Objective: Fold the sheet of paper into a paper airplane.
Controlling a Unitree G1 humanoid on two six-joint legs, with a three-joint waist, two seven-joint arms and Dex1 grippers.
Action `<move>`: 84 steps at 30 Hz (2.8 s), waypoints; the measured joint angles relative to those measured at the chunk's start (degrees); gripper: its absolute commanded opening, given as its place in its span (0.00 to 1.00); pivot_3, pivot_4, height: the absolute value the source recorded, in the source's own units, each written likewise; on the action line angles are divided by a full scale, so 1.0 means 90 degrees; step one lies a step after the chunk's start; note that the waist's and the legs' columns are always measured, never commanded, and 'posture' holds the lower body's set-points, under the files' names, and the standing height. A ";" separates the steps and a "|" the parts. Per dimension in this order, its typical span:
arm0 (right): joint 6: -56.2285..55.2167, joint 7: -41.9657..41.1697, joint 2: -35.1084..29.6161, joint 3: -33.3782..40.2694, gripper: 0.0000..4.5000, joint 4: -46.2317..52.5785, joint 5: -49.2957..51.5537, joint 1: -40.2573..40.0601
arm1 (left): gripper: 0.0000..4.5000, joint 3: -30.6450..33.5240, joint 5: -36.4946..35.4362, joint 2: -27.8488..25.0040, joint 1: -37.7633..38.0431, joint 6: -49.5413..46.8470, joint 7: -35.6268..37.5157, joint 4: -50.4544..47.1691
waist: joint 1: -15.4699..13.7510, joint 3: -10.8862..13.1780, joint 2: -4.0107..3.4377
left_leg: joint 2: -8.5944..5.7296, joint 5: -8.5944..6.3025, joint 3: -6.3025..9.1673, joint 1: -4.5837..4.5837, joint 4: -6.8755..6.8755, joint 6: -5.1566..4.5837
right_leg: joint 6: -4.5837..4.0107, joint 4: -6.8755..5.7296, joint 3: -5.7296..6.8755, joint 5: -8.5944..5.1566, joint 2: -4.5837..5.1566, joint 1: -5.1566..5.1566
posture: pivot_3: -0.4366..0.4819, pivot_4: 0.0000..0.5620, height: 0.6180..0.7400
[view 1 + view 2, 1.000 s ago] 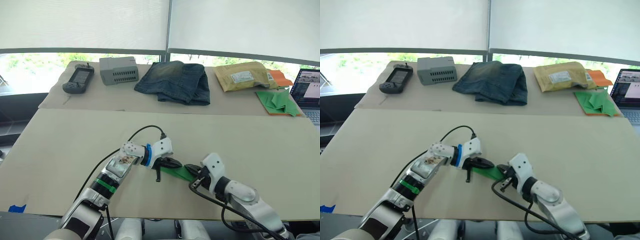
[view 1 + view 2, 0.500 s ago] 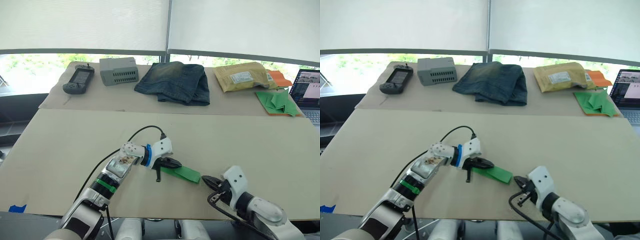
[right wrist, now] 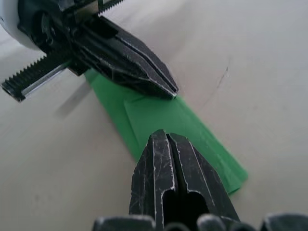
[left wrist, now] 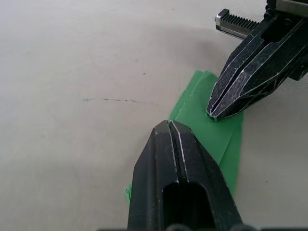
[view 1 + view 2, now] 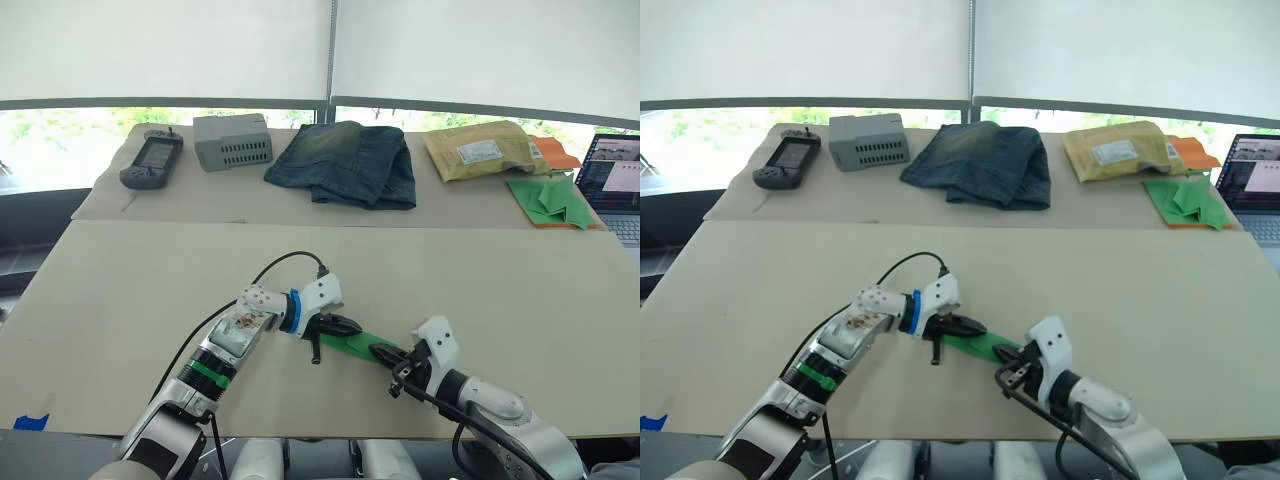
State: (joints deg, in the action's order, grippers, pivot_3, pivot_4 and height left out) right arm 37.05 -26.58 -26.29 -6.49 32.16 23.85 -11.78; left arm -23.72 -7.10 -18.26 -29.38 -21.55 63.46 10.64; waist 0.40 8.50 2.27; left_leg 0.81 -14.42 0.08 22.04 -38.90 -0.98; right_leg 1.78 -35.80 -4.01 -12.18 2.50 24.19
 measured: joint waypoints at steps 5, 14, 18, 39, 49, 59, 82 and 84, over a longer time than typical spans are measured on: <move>0.0090 -0.0129 -0.0188 -0.0066 0.00 -0.0073 -0.0014 0.0137 | 0.00 0.0048 -0.0005 -0.0322 0.0141 -0.0016 -0.0055 -0.0232 | 0.0070 -0.0004 0.0006 | 0.0001 0.0000 -0.0001 -0.0010 0.0010 0.0000 | 0.0003 0.0000 0.0002 0.0002 -0.0007 -0.0002 | 0.48 0.27 0.91; 0.0076 -0.0228 -0.0201 -0.0207 0.00 -0.0341 -0.0058 0.0416 | 0.00 0.0657 -0.0193 -0.1296 0.0631 -0.0060 -0.0076 -0.0627 | 0.0173 -0.0016 0.0018 | 0.0023 -0.0001 -0.0001 -0.0063 0.0032 0.0001 | -0.0043 -0.0008 0.0005 -0.0025 -0.0009 -0.0023 | 0.48 0.27 0.91; 0.0023 -0.0371 -0.0223 -0.0257 0.00 -0.0451 -0.0068 0.0549 | 0.00 0.0845 -0.0334 -0.1418 0.0843 -0.0230 -0.0113 -0.0899 | 0.0231 -0.0015 0.0019 | 0.0023 -0.0001 -0.0002 -0.0064 0.0042 0.0001 | -0.0040 -0.0009 0.0002 -0.0024 -0.0008 -0.0015 | 0.48 0.27 0.91; 0.0115 -0.1511 -0.1593 -0.0820 0.00 0.0738 -0.0360 0.1888 | 0.00 0.2355 -0.2220 -0.3020 0.1903 -0.1232 0.1065 -0.2154 | 0.0168 0.0078 -0.0004 | 0.0011 -0.0006 -0.0007 0.0065 0.0005 0.0006 | 0.0010 -0.0014 0.0004 -0.0001 0.0010 0.0093 | 0.48 0.27 0.91; 0.0094 -0.1397 -0.1645 -0.0938 0.00 -0.0491 -0.1058 0.2973 | 0.00 0.2510 -0.2352 -0.3037 0.2309 -0.1369 0.0690 -0.2554 | 0.0174 0.0080 -0.0004 | 0.0007 -0.0005 -0.0012 0.0060 0.0001 0.0006 | 0.0006 -0.0023 0.0004 0.0003 0.0005 0.0094 | 0.48 0.27 0.91; -0.0233 -0.2044 -0.1630 -0.0456 0.00 -0.1260 -0.0964 0.4029 | 0.00 0.2219 -0.2392 -0.2813 0.2296 -0.1370 0.0518 -0.2632 | 0.0182 0.0083 -0.0005 | 0.0006 -0.0005 -0.0006 0.0074 0.0006 0.0006 | -0.0020 -0.0024 0.0003 0.0018 0.0005 0.0104 | 0.48 0.27 0.91; 0.1989 -0.2470 -0.1871 -0.2202 0.59 -0.1481 -0.0873 0.5298 | 0.00 0.1951 -0.2094 -0.2693 0.2155 -0.1064 0.0294 -0.2471 | 0.0201 0.0085 -0.0005 | 0.0007 -0.0003 -0.0009 0.0072 -0.0004 0.0006 | -0.0016 -0.0028 0.0005 0.0022 0.0001 0.0105 | 0.48 0.27 0.91; 0.1904 -0.2528 -0.1831 -0.2259 0.59 -0.1513 -0.0967 0.5302 | 0.00 0.1912 -0.2086 -0.2680 0.2155 -0.1063 0.0260 -0.2471 | 0.0201 0.0085 -0.0005 | 0.0006 -0.0003 -0.0008 0.0077 -0.0005 0.0006 | -0.0032 -0.0027 0.0003 0.0032 0.0005 0.0107 | 0.48 0.27 0.91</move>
State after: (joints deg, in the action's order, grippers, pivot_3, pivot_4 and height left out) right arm 54.19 -49.34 -42.76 -26.82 18.53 15.15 35.93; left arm -6.51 -25.87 -42.38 -9.98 -31.12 65.81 -11.60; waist 2.21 9.26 2.22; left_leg 0.86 -14.45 0.01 22.74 -38.95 -0.93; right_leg 1.49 -36.05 -3.98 -11.89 2.55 25.15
